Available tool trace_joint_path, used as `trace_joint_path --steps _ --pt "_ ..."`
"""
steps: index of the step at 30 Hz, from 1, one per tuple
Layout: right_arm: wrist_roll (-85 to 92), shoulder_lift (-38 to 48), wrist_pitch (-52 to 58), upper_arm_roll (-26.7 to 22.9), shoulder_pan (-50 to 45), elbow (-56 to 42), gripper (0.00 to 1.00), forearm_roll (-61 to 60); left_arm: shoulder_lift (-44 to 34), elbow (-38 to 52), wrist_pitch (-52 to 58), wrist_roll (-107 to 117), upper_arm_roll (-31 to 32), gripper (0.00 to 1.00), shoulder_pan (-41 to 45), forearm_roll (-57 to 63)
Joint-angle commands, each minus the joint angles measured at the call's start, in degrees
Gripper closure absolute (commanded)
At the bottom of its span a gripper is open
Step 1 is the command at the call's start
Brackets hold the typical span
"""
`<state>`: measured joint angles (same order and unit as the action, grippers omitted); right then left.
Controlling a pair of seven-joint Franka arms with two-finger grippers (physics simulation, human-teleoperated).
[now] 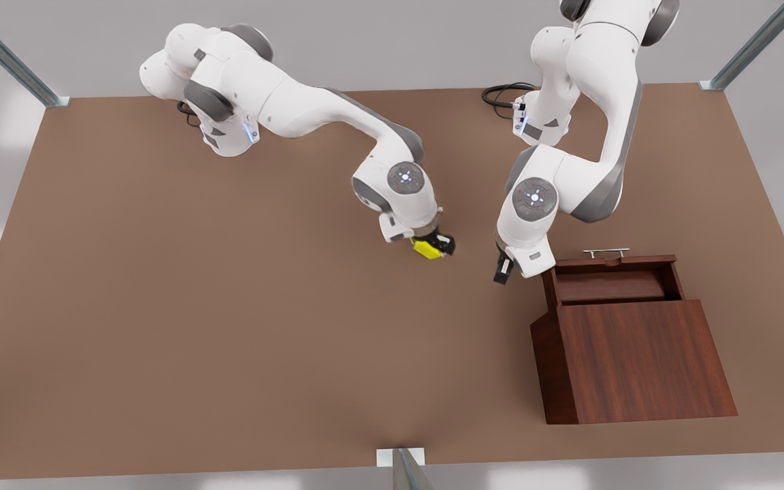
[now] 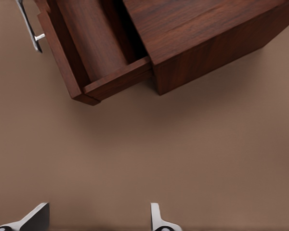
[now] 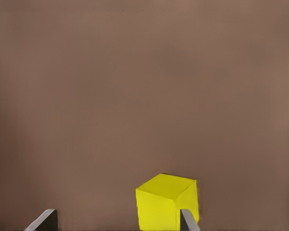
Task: Open the drawer with left arm, place the square in the middle with right arm, and place the square in the drawer with left arm
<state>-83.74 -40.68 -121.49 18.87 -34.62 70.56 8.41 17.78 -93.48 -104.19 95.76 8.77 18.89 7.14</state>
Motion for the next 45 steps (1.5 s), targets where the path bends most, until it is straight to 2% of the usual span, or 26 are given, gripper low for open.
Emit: trace_joint_path --steps 1,10,11,13,14,15,16,17,19,21,23,24,25,28,30,33,39,40,41,45 --pt "29.6 5.6 12.6 -0.8 3.2 1.2 0.0 -0.2 -0.1 0.1 1.2 3.1 0.0 0.0 0.0 0.0" --pt "30.2 6.1 13.0 -0.8 4.2 1.7 0.0 -0.1 -0.5 0.3 2.2 3.3 0.1 0.0 0.0 -0.7" --pt "30.2 6.1 13.0 -0.8 4.2 1.6 0.0 -0.1 -0.5 2.0 3.6 6.5 -0.1 0.0 3.3 -5.0" --pt "31.2 6.2 13.0 -0.8 4.6 1.6 0.0 -0.1 0.4 4.0 5.7 6.9 0.0 0.0 3.5 -4.9" --pt "32.4 6.8 13.1 -0.8 5.5 1.7 0.0 -0.2 0.4 4.6 6.4 7.7 0.0 0.0 3.5 -5.1" --pt "34.9 11.0 13.2 -0.8 8.4 5.3 0.0 -0.4 1.6 6.5 8.9 9.4 0.3 0.0 4.2 -5.0" --pt "37.8 18.3 13.1 -3.1 11.9 12.2 0.0 -3.4 1.8 6.5 8.7 12.6 0.4 0.0 4.7 -5.6" --pt "46.4 26.4 13.6 -8.5 14.9 18.4 0.0 -7.7 3.7 6.6 7.9 23.5 0.3 0.0 6.1 -6.0" --pt "58.4 33.1 19.5 -17.8 15.5 19.7 0.0 -8.0 5.5 6.5 -1.3 45.2 0.3 0.0 9.0 -8.0" --pt "74.6 36.9 23.3 -20.0 20.2 21.6 0.0 -8.1 7.0 5.9 -11.3 67.0 0.2 0.0 12.4 -7.3" --pt "79.5 37.8 27.4 -26.3 20.5 21.0 0.0 -7.8 6.2 4.1 -18.0 74.5 0.1 0.0 12.7 -5.5" --pt "81.5 34.6 27.2 -29.6 20.3 18.7 0.0 -7.9 6.9 2.6 -20.4 75.3 0.2 0.0 12.7 -5.9" --pt "81.5 26.6 30.8 -30.5 20.1 6.6 0.0 -8.1 6.7 1.2 -21.2 76.4 0.1 0.0 12.7 -5.9" --pt "86.6 26.6 27.5 -30.6 23.1 6.5 0.0 -10.2 5.4 -2.9 -23.5 79.8 0.0 0.0 12.7 -5.7" --pt "88.1 26.4 26.1 -30.9 24.3 6.5 0.0 -11.4 1.8 -10.4 -29.8 83.7 -0.1 0.0 12.7 -5.5" --pt "87.5 26.4 26.5 -30.8 24.2 6.5 0.0 -11.5 1.6 -15.6 -32.2 92.2 -0.1 0.0 12.7 -5.6" --pt "87.4 26.2 26.2 -30.8 24.3 6.4 0.0 -11.5 1.5 -18.3 -33.6 96.5 -0.5 0.0 12.4 -5.0" --pt "87.4 26.1 26.1 -30.8 24.2 6.3 0.0 -11.6 1.4 -18.1 -34.8 95.9 -0.4 0.0 12.4 2.9" --pt "87.4 26.1 26.1 -30.8 24.3 6.3 0.0 -11.6 1.4 -18.2 -34.9 95.9 -0.4 0.0 12.3 3.7" --pt "87.4 26.1 26.1 -30.8 24.3 6.3 0.0 -11.6 2.3 -20.2 -34.7 100.2 -0.4 0.0 12.1 2.3"
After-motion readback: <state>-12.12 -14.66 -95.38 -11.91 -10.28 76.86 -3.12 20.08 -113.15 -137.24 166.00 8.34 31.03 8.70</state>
